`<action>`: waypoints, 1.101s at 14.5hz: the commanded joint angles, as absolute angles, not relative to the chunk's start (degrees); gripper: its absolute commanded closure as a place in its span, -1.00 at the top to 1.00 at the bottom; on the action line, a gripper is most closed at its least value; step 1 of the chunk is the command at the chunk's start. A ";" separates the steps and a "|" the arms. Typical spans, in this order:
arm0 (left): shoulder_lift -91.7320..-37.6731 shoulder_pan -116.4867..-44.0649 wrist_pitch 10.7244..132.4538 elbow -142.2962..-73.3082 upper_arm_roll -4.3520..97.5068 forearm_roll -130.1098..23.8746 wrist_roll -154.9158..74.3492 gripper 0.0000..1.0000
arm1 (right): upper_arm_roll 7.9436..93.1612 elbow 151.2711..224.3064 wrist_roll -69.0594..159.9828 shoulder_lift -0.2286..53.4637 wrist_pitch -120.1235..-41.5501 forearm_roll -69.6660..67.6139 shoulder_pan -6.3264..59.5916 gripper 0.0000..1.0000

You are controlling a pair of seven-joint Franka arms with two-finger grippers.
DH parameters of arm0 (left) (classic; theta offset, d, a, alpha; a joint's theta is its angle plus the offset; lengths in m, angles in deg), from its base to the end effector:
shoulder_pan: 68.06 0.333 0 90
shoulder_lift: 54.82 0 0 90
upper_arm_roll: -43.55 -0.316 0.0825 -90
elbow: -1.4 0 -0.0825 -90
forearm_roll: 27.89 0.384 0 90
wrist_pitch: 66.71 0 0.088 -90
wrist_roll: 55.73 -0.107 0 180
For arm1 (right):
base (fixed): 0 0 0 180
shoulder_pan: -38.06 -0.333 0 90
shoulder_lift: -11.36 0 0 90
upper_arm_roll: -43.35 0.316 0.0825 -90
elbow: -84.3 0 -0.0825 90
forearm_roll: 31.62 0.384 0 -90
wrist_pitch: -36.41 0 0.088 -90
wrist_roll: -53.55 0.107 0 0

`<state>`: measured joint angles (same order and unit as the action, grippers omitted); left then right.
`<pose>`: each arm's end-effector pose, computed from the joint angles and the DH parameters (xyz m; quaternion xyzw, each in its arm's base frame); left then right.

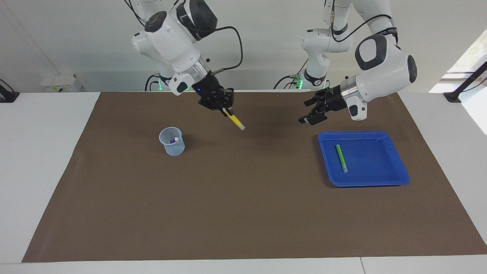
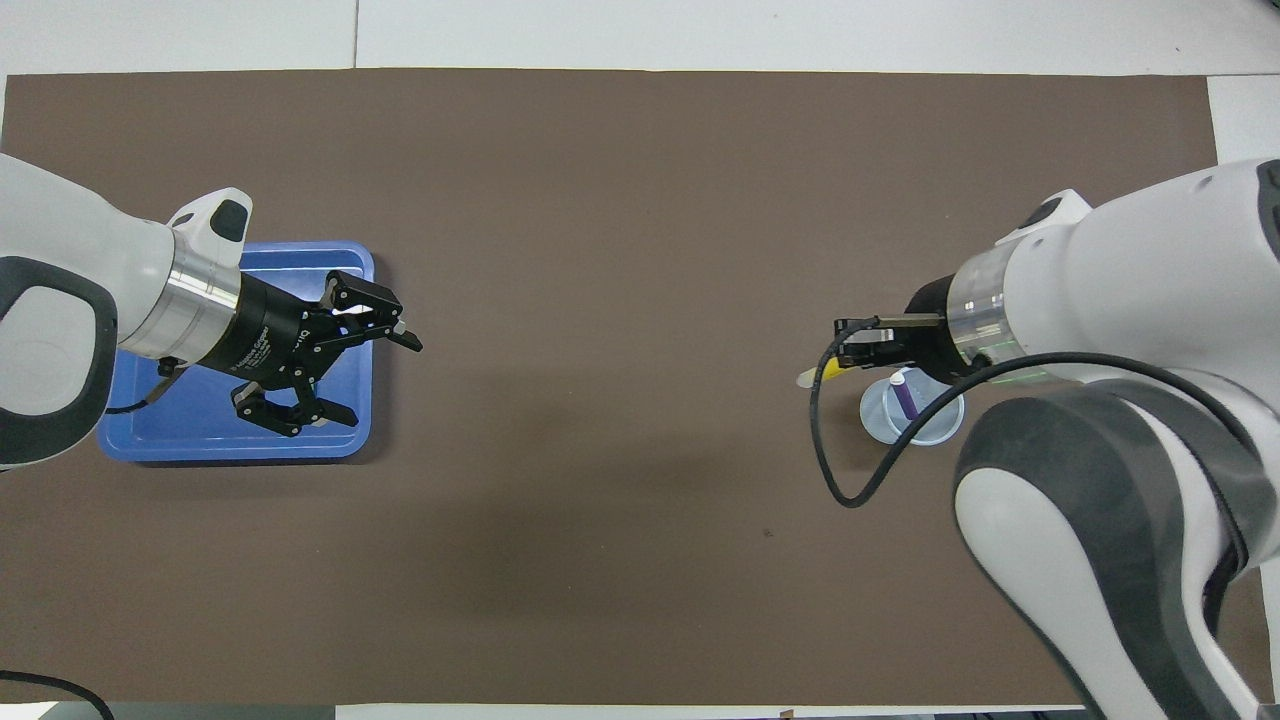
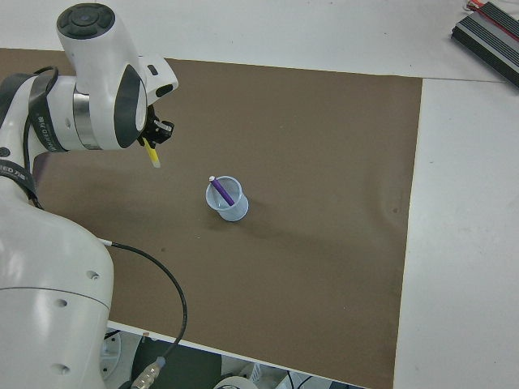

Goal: Transfer and insert pens with both arms

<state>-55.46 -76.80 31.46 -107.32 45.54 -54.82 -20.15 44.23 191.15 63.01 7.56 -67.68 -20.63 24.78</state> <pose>0.5272 -0.1429 0.4861 0.9333 0.2623 -0.1762 0.1708 0.5239 0.1486 0.5435 -0.9955 -0.0184 0.0101 0.0925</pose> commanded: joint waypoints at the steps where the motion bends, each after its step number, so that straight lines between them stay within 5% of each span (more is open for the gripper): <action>1: -54.99 -77.63 36.46 -109.08 45.31 -45.00 -32.58 1.00 | 45.11 193.18 56.63 6.71 -66.24 -25.28 27.42 -1.00; 9: -56.75 -76.26 58.60 -121.20 45.39 -29.56 -49.02 1.00 | 45.11 202.06 50.56 4.24 -69.67 -29.95 31.99 -1.00; 16: -63.51 -70.43 69.87 -121.83 45.40 -29.56 -60.12 0.89 | 45.20 207.43 50.65 4.68 -76.53 -29.95 31.38 -1.00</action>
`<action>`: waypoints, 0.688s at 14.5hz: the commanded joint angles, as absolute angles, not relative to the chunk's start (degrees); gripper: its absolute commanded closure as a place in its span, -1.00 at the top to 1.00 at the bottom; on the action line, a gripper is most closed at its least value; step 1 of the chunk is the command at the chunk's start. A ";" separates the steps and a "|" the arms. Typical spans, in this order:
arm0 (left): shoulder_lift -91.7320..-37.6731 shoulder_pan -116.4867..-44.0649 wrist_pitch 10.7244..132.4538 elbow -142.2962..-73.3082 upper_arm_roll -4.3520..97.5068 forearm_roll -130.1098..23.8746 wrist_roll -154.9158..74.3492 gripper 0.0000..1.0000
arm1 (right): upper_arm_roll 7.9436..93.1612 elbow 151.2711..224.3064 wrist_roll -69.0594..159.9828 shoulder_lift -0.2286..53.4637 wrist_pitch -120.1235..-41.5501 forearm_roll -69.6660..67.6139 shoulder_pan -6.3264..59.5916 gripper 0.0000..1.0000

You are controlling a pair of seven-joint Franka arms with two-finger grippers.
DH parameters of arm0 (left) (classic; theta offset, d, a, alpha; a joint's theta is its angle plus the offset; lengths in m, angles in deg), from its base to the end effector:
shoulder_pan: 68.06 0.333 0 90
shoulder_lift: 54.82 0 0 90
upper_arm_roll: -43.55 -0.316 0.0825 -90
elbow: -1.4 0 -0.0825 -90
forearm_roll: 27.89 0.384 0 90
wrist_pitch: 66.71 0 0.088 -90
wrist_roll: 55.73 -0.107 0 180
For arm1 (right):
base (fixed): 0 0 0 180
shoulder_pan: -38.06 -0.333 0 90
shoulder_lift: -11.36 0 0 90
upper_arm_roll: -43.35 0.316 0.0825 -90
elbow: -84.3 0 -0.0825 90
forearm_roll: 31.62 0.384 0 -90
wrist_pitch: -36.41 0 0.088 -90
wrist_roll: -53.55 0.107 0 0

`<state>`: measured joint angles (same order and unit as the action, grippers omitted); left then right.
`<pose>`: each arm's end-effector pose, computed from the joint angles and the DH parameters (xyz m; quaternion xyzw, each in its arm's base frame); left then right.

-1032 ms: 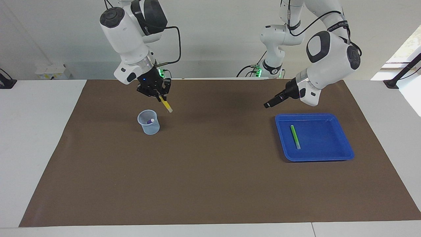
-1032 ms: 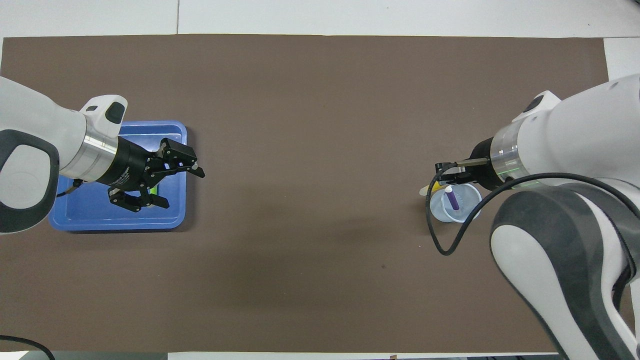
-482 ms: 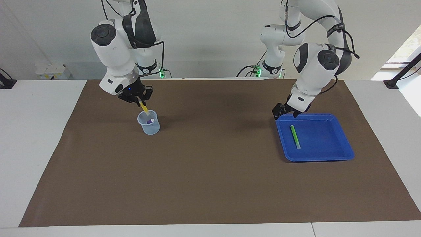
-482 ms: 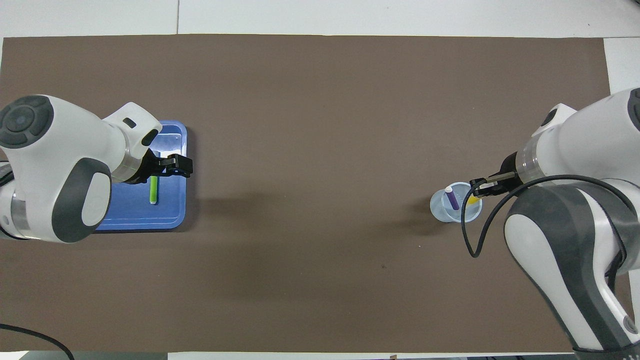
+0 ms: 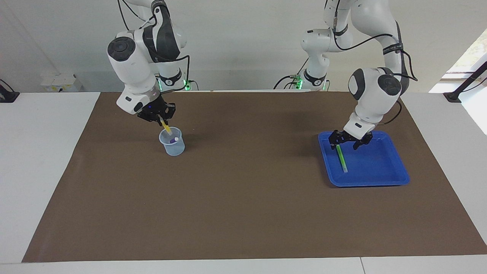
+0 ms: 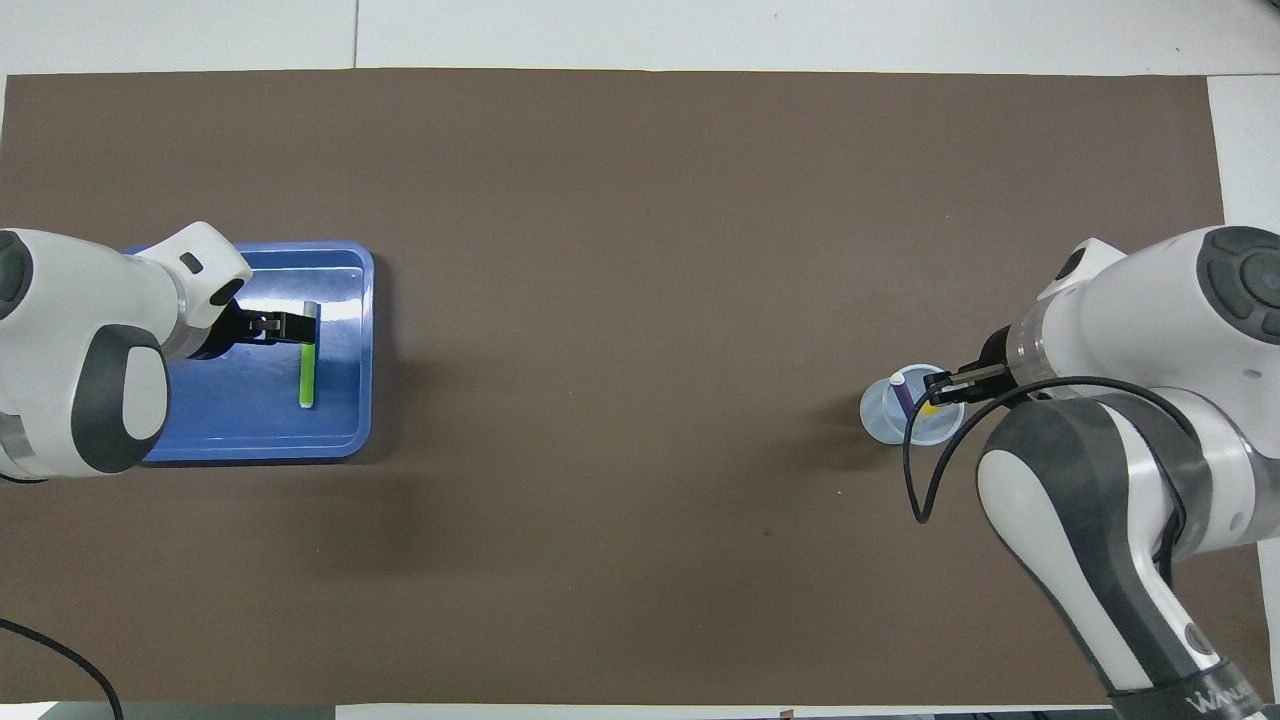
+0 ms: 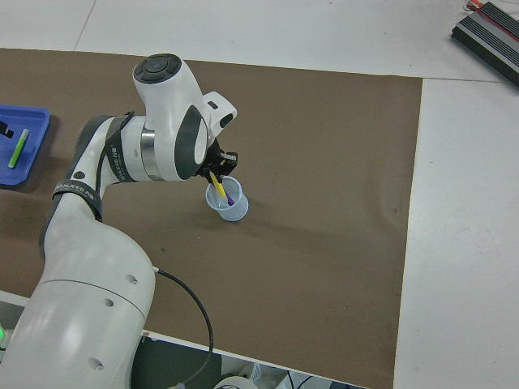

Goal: Transfer and insert pens with both arms

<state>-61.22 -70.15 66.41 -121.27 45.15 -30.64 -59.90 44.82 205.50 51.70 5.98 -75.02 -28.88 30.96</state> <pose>0.5615 -0.0369 0.3594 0.9978 -0.0526 0.0354 0.0195 0.5074 0.0800 0.4490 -0.9958 -0.0811 0.0394 0.0184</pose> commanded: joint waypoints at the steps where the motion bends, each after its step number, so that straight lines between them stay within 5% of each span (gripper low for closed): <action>1: -64.48 -70.43 70.14 -121.74 45.40 -29.56 -60.21 0.84 | 45.20 207.61 50.65 4.77 -76.88 -29.95 31.38 -1.00; 3: -65.80 -70.52 70.05 -121.74 45.40 -29.56 -60.38 0.75 | 45.20 209.10 50.65 4.60 -78.54 -29.95 31.38 -0.79; 5: -66.77 -71.13 69.79 -121.74 45.48 -29.56 -60.30 0.68 | 45.28 208.76 50.56 4.68 -78.29 -29.95 31.20 0.25; 6: -66.95 -71.40 69.79 -121.74 45.40 -29.56 -60.21 0.59 | 45.37 208.32 50.65 4.68 -78.03 -29.95 31.12 0.99; 10: -67.30 -71.49 69.44 -121.74 45.40 -29.56 -60.73 0.24 | 46.16 203.06 51.09 4.60 -76.97 -27.67 29.27 1.00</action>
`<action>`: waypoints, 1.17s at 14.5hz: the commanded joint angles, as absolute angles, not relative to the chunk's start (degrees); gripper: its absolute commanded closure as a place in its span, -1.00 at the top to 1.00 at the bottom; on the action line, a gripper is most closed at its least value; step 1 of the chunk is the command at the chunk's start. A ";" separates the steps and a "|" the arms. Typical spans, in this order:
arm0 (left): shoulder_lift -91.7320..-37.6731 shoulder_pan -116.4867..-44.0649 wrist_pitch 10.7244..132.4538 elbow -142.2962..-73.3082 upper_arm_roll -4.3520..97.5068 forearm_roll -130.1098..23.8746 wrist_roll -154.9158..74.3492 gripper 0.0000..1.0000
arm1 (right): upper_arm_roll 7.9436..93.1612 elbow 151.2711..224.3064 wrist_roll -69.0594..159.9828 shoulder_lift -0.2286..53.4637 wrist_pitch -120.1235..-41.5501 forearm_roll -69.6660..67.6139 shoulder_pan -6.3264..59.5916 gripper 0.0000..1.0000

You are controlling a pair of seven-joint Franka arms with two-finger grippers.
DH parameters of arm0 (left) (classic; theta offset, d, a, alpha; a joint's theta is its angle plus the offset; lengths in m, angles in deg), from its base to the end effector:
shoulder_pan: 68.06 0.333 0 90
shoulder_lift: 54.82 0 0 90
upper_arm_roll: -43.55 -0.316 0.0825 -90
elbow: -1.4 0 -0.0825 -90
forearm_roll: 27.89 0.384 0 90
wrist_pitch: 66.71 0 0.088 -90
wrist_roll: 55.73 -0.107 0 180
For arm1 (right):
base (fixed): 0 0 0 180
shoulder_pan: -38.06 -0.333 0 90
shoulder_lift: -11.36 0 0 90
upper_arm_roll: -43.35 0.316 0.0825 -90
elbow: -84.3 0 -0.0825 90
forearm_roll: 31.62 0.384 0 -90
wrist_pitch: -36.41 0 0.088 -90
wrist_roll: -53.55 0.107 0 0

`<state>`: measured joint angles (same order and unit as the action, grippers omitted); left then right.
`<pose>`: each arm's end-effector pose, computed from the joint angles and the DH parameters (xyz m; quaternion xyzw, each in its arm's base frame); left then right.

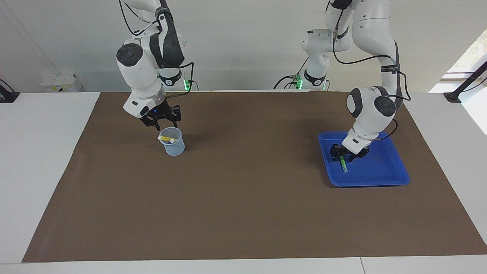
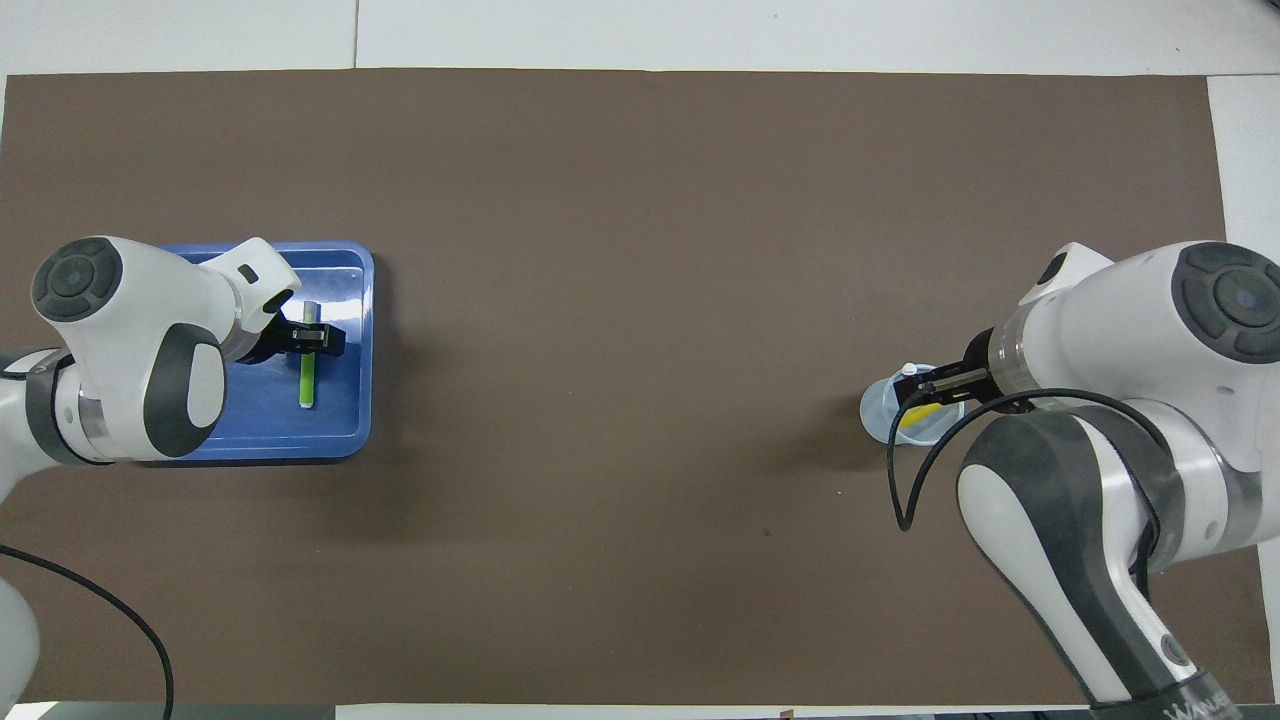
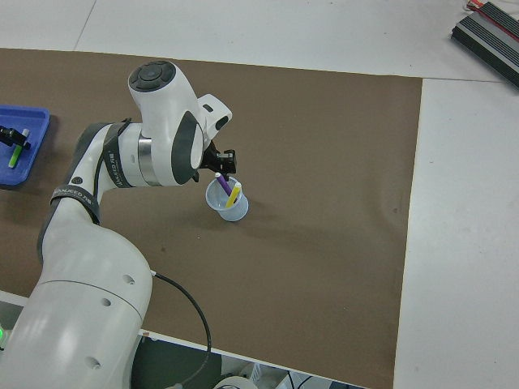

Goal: Transfer and insert pens with both arms

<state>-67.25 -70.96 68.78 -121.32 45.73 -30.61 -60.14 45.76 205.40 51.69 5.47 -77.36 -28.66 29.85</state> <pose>0.5643 -0.0505 0.3034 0.9976 -0.0654 0.0029 0.0208 0.5080 0.0990 0.4577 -0.9949 -0.0979 0.0142 0.0203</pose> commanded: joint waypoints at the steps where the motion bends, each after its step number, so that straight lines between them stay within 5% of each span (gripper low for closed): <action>1: -67.30 -71.49 69.26 -121.74 45.40 -29.56 -61.26 0.07 | 46.16 201.47 51.17 4.68 -77.06 -23.48 28.57 1.00; 5: -67.30 -71.49 68.56 -121.65 45.31 -29.48 -61.35 -1.00 | 46.16 199.79 58.53 4.86 -80.55 -1.96 28.13 1.00; 10: -66.69 -71.66 62.87 -118.50 45.39 -29.56 -60.74 -1.00 | 46.16 200.23 77.24 5.83 -94.96 2.57 17.95 1.00; 17: -62.30 -72.72 35.01 -104.08 45.57 -38.75 -32.15 -1.00 | 46.16 200.49 91.59 8.28 -106.84 2.57 5.64 1.00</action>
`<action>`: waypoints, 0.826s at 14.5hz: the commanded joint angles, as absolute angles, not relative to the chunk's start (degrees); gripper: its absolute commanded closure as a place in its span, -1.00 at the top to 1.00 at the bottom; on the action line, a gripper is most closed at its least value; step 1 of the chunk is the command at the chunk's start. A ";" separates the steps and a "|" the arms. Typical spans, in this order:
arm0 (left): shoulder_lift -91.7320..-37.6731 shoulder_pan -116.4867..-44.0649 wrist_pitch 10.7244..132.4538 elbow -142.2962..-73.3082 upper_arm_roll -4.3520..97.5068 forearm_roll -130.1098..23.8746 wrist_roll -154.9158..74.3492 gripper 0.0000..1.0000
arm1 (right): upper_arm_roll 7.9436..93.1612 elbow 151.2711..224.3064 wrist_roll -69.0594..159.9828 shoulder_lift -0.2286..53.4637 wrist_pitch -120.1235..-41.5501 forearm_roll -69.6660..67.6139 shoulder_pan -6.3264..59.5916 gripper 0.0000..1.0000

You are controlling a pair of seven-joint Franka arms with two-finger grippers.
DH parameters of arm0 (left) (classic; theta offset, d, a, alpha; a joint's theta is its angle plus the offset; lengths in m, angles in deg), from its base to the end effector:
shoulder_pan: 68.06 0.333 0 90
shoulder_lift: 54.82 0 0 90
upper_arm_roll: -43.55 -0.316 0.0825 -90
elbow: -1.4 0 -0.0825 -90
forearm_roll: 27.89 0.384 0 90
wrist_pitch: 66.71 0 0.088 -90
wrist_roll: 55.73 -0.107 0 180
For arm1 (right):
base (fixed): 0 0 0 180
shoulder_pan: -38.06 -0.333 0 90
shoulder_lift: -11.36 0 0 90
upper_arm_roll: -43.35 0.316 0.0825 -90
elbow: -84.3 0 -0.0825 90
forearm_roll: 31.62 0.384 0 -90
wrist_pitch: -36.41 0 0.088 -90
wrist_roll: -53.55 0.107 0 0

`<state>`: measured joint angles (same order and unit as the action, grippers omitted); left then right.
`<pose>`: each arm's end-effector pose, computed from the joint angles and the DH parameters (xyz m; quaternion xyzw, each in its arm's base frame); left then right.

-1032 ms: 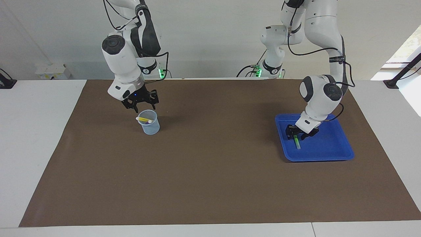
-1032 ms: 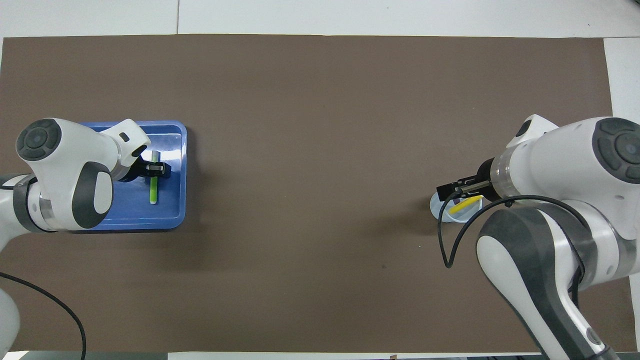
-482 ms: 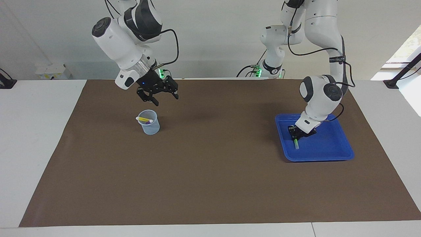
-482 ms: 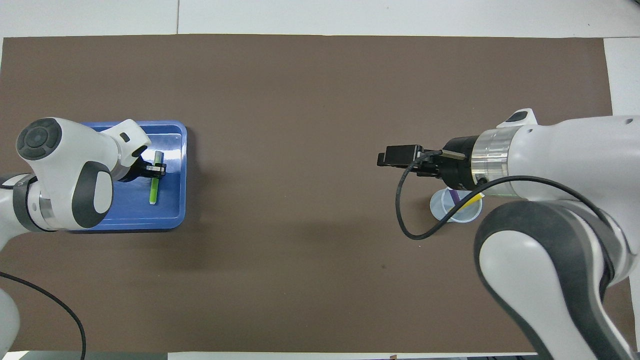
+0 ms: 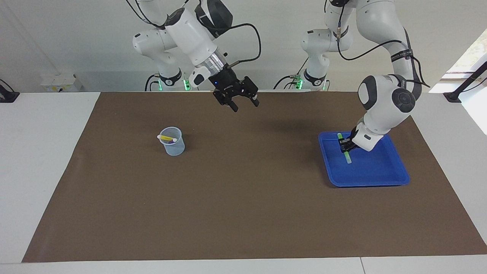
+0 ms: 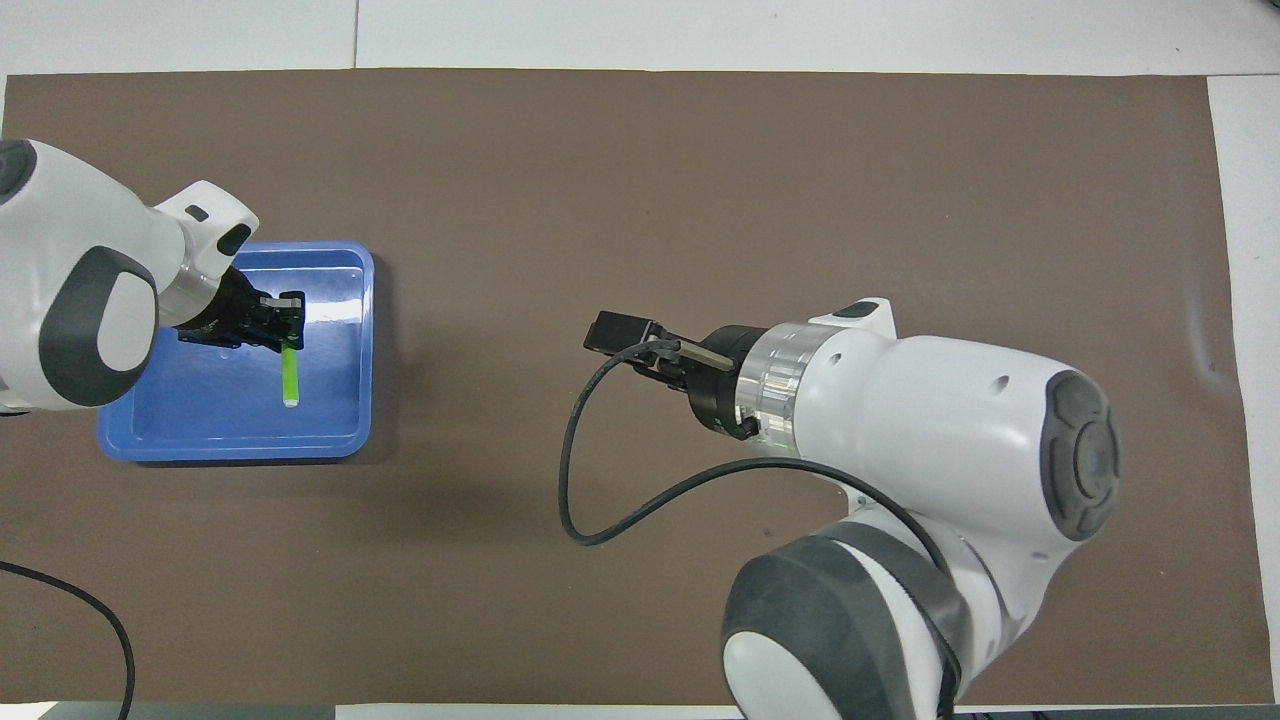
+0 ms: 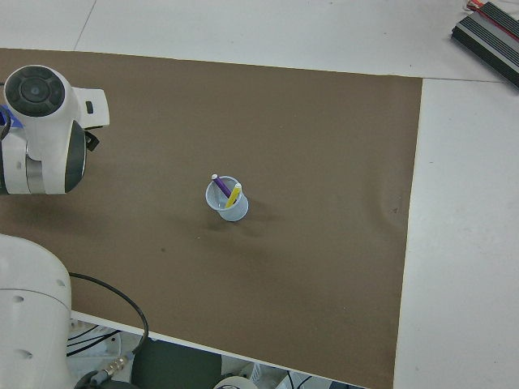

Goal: Transfer and insert pens with both arms
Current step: 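Grasp the green pen with the left gripper while the right gripper returns, then hand the green pen from the left gripper to the right gripper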

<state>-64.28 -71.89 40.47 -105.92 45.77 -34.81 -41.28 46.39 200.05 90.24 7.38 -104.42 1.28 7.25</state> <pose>0.5783 -0.0697 0.4122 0.9902 0.0954 -0.0927 0.0433 0.4786 0.3214 0.5372 -0.9244 0.1902 -0.0659 0.3240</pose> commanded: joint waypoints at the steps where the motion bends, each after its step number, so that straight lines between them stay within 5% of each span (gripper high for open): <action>1: -61.07 -72.72 32.81 -103.64 45.57 -43.49 -25.30 -1.00 | 46.16 200.49 92.21 8.98 -107.81 2.57 4.67 1.00; 12: -51.92 -77.55 32.86 -113.02 45.75 -71.91 11.06 -1.00 | 46.17 199.53 105.12 11.36 -115.54 2.49 0.36 1.00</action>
<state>-55.35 -77.04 29.65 -108.06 46.09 -68.29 8.40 46.35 199.99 102.04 10.65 -112.73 1.31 1.68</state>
